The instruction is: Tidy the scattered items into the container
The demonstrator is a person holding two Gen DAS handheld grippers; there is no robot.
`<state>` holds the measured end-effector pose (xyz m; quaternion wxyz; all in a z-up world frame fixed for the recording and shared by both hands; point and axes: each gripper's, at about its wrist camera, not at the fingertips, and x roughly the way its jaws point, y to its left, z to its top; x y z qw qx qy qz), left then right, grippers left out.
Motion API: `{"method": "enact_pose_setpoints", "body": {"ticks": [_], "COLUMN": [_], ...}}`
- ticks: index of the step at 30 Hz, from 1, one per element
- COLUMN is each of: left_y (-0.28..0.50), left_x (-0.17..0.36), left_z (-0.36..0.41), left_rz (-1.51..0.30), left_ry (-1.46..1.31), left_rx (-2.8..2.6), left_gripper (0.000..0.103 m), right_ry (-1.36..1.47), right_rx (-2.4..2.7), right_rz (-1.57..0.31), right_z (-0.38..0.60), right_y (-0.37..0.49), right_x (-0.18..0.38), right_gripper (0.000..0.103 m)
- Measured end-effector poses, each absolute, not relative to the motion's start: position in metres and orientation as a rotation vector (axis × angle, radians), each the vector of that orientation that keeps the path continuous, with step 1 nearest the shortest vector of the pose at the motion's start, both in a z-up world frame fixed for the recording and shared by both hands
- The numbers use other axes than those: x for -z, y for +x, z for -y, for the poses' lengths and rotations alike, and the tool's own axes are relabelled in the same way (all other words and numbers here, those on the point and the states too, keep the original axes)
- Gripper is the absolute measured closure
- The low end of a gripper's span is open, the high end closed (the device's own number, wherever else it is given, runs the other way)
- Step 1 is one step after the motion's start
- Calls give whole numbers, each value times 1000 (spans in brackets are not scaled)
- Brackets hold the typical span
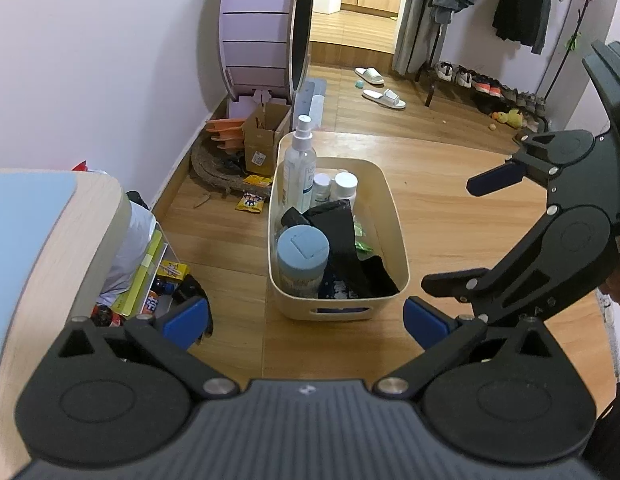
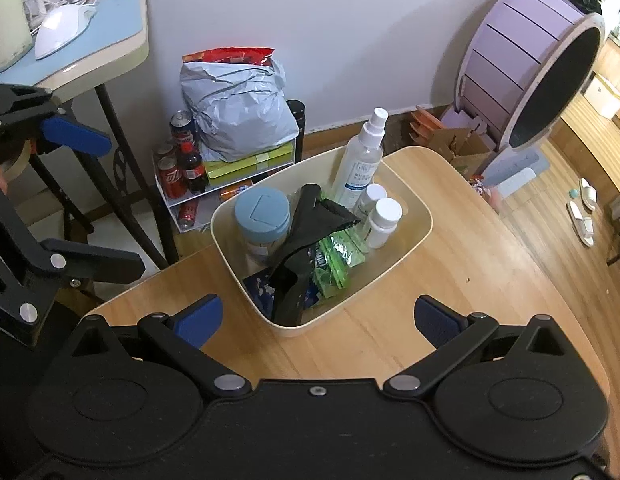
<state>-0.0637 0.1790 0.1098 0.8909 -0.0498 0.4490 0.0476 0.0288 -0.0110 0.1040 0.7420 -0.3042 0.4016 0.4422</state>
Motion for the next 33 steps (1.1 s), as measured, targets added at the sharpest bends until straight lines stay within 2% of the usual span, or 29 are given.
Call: {"method": "enact_pose_setpoints", "body": {"ticks": [33], "left_y": [-69], "left_x": [-109], "left_z": [-180], "left_rz": [-934], "left_ry": [-80], "left_rx": [-86], "left_gripper": [0], "right_ry": [-656], "right_rx": [-903], "right_rz": [-896], "right_z": [9], "right_y": [25], "right_x": [-103], "right_gripper": [0]}}
